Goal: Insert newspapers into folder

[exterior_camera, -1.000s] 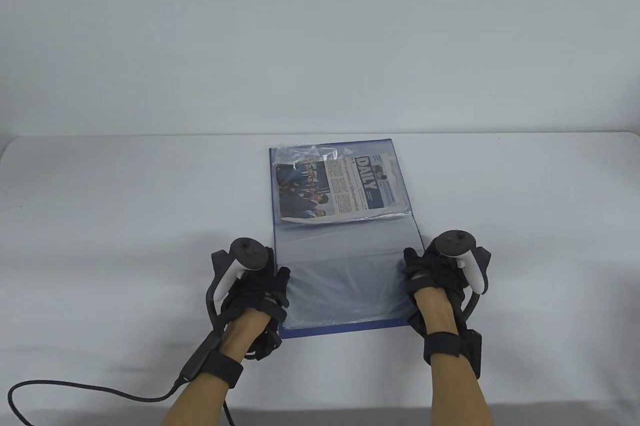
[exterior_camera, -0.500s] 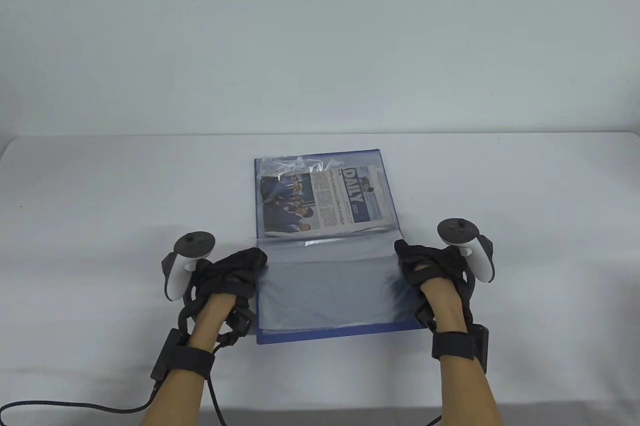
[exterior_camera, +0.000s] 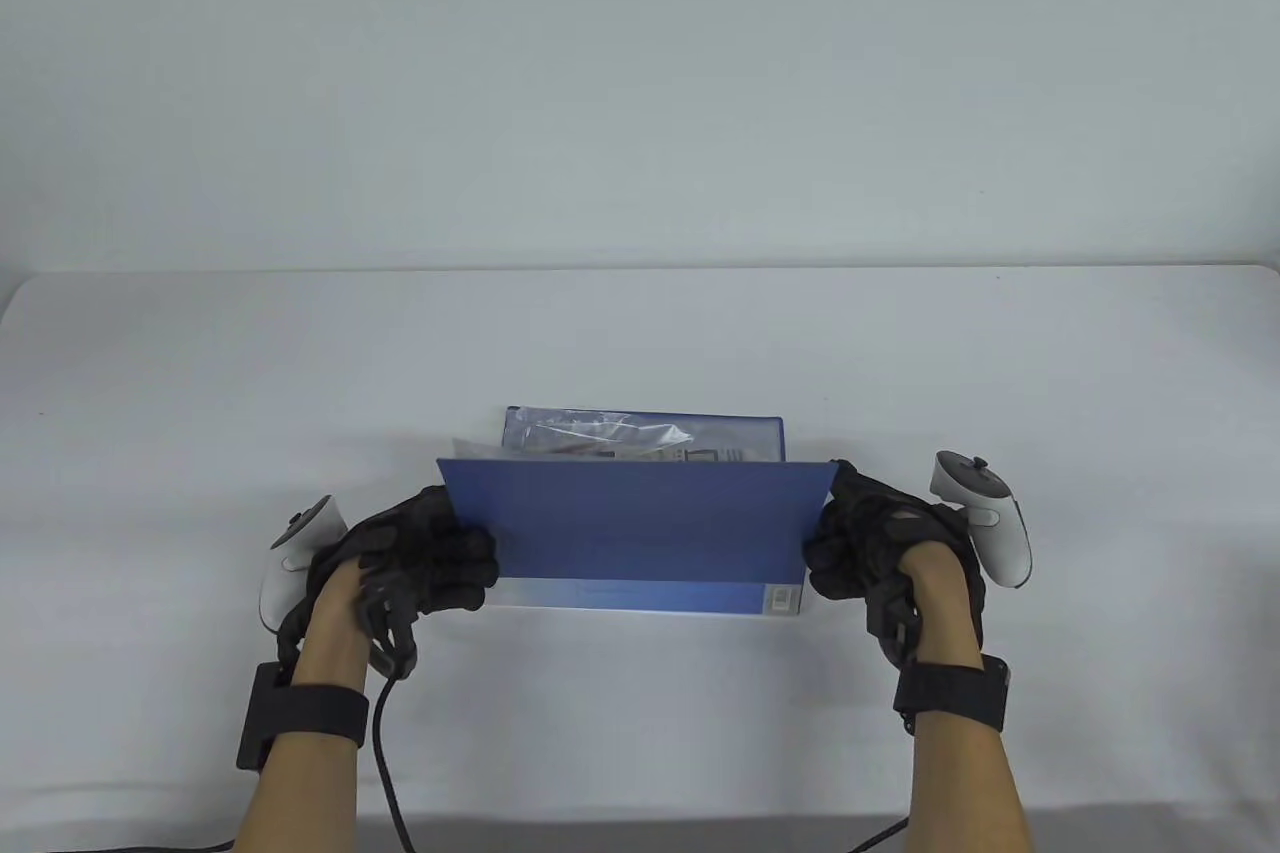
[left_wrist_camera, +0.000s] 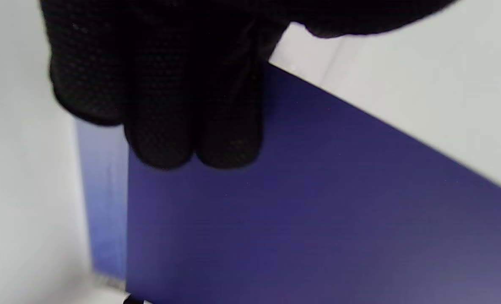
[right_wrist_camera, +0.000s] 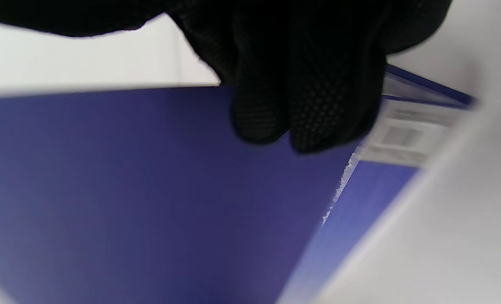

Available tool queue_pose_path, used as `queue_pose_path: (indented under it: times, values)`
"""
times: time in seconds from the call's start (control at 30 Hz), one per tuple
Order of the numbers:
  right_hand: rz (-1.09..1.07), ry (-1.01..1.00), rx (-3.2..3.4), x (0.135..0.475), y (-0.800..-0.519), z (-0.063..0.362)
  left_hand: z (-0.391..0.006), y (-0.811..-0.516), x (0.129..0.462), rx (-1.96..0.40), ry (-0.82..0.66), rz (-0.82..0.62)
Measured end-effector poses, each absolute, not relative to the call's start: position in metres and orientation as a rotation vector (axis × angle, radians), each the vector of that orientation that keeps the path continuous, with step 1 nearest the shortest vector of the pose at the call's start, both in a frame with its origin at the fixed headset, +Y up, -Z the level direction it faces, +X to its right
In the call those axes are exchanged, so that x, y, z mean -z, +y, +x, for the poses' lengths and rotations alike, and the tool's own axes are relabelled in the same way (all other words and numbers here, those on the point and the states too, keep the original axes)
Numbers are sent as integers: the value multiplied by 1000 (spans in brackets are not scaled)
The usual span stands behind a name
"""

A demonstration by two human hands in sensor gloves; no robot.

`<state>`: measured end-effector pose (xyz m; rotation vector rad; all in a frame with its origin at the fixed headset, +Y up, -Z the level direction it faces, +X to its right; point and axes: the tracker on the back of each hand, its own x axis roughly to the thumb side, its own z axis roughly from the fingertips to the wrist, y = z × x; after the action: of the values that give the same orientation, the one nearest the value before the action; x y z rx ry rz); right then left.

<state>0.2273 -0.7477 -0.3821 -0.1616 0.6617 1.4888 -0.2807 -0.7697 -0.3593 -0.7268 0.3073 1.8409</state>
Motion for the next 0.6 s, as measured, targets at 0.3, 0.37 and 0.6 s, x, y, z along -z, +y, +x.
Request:
queue_pose_path:
  times: [0.3,0.37,0.6]
  values:
    - [-366,683,-2019,384,-751,218,-224,-744,372,-773,65,-614]
    - [-400,826,-2189,386,-757,204,-191,-754,371,-493,-32,-741]
    - [-314,921,-2141,386,-763,170,-160,-776,364,-265,-80,-842]
